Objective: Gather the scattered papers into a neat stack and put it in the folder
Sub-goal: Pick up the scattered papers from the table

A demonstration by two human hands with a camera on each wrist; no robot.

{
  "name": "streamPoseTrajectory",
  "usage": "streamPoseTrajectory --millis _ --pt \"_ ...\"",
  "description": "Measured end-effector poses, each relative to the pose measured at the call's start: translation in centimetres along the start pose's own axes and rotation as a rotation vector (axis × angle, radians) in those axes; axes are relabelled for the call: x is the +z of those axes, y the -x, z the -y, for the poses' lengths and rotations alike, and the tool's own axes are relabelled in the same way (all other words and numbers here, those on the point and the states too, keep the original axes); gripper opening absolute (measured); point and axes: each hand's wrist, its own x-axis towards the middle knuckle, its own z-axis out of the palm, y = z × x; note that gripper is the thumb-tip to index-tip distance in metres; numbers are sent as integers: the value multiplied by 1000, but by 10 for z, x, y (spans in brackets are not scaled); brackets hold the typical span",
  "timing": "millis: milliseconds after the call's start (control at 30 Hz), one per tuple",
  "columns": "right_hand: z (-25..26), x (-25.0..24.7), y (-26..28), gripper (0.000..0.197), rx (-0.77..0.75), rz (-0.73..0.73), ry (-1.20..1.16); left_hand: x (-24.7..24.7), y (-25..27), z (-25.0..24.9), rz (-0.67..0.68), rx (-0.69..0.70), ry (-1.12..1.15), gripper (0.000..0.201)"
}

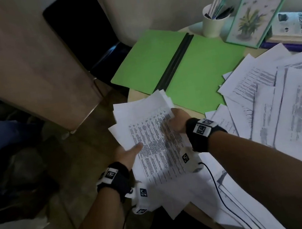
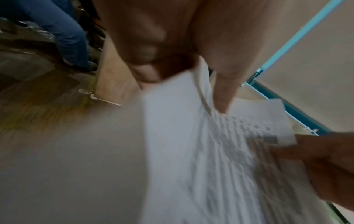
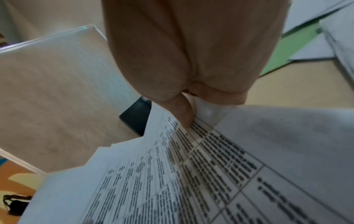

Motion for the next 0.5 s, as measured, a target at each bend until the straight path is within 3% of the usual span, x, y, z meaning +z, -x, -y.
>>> streamPoseTrajectory --millis 67,133,200,267,300,333,400,467,500 --pt "-3 13 -7 18 6 -12 6 7 0 0 -88 28 -53 74" --pt "-8 19 -8 31 -18 -145 31 10 -1 -1 -122 104 -46 60" --pt "-11 16 -1 71 -40 -294 12 6 -2 -2 -139 130 -6 51" --pt "-9 0 10 109 -41 -288 -278 -5 -2 -7 -130 121 27 53" --pt "-5 -10 19 115 -44 -236 -476 -13 -3 -9 -110 132 35 54" --pt "-2 -20 27 112 -64 -186 -621 -19 -5 -13 -93 162 51 53" --pt "7 -36 38 77 -186 -142 -674 -29 3 -32 -72 279 119 58" --pt "22 -48 47 35 -324 -226 -604 -33 18 -59 -111 475 127 46" --pt "31 -54 51 26 -380 -271 -608 -34 23 -73 -126 572 124 40"
